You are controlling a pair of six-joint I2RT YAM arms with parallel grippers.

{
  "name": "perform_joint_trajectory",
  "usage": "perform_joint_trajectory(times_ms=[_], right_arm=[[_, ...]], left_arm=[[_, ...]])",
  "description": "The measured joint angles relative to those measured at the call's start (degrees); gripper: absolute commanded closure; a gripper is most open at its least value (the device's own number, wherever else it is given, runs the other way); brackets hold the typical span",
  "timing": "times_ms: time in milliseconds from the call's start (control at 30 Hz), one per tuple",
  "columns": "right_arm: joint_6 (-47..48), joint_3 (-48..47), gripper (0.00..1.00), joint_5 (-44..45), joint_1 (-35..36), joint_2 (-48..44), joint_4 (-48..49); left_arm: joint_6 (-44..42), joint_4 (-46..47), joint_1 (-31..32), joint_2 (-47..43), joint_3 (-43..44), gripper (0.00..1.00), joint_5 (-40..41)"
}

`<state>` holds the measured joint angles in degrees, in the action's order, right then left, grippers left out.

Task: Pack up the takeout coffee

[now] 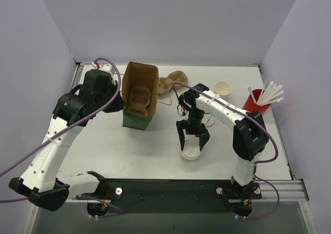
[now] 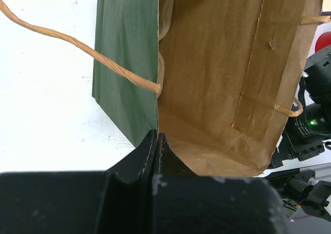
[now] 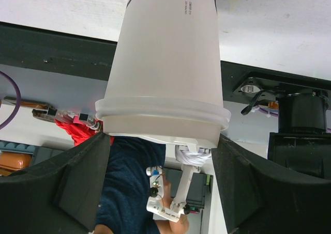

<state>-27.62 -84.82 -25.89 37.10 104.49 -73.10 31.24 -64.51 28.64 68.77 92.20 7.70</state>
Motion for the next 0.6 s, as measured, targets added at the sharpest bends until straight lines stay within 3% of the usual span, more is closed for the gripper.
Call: perform_joint_trajectory(times_ms=[600], right_arm=[[0.07, -1.55, 0.27, 0.22, 0.00, 1.38, -0.04]], left_arm=[[-0.26, 0.02, -1.01, -0.81, 0.00, 1.00, -0.61]])
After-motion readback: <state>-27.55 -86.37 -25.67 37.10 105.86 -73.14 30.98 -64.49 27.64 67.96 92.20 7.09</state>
